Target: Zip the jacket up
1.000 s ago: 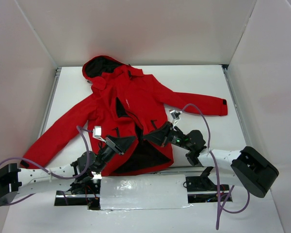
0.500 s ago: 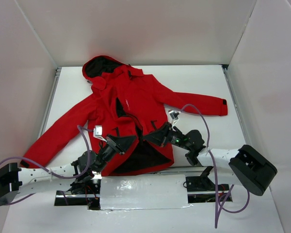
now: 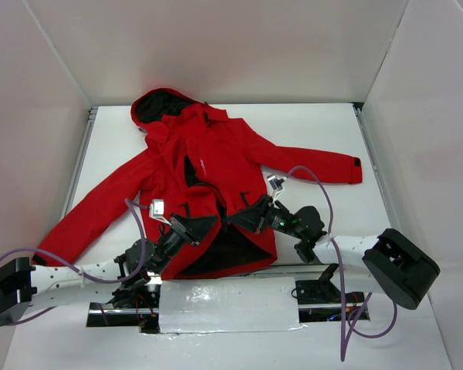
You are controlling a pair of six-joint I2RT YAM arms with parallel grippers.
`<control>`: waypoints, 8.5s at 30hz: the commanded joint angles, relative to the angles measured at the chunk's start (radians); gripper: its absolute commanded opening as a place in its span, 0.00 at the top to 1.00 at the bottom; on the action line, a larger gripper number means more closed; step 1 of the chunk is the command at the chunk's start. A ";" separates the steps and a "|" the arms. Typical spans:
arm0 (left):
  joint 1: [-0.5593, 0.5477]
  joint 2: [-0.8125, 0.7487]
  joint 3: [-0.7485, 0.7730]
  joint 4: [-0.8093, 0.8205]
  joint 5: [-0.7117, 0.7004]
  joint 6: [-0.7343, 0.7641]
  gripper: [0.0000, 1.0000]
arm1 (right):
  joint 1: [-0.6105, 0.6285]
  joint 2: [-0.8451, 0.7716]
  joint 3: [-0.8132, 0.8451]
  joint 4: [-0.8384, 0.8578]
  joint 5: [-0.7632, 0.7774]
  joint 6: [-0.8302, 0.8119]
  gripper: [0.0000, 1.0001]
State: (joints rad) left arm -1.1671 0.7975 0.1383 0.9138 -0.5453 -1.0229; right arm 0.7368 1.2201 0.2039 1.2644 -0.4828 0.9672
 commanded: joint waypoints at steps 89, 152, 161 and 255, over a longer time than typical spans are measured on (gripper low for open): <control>0.000 0.025 0.011 0.119 0.061 0.044 1.00 | -0.002 -0.039 0.088 0.030 0.007 -0.015 1.00; 0.061 0.400 -0.009 0.267 0.633 0.371 1.00 | -0.066 -0.094 0.085 -0.473 0.210 -0.084 1.00; 0.080 0.623 -0.013 0.444 0.711 0.322 1.00 | -0.063 -0.067 -0.008 -0.372 0.204 -0.068 1.00; 0.142 0.572 0.021 0.335 0.696 0.256 1.00 | -0.004 -0.677 0.011 -1.326 0.018 -0.085 0.19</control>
State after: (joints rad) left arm -1.0195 1.3655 0.1356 1.1866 0.1261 -0.7658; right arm 0.7029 0.5735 0.2874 -0.1158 -0.4355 0.8371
